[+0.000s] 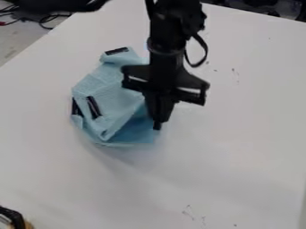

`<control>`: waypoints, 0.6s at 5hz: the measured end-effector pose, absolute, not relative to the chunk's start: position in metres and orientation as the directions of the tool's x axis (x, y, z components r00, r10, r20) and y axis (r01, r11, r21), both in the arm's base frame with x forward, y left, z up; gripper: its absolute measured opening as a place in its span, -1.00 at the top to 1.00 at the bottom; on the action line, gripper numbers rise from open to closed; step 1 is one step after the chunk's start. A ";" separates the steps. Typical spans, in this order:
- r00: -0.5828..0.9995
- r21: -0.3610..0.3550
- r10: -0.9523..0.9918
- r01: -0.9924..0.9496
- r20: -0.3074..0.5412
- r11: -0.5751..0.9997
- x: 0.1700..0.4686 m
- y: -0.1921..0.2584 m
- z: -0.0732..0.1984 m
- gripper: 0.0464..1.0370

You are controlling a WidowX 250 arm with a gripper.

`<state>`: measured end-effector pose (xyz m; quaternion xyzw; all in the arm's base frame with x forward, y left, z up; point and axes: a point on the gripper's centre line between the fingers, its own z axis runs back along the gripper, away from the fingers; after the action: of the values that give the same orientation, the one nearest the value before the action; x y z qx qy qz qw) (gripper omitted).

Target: Fold the cloth from bottom to top

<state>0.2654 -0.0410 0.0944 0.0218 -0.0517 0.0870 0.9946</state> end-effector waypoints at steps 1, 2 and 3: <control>0.966 0.015 0.219 -0.223 0.135 0.975 0.284 -0.026 0.117 0.92; 0.959 0.027 0.244 -0.250 0.143 0.968 0.303 0.000 0.123 0.92; 0.946 0.032 0.288 -0.296 0.148 0.955 0.321 0.032 0.124 0.92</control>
<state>0.3208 0.0320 0.1240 0.0268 -0.0710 0.1482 0.9860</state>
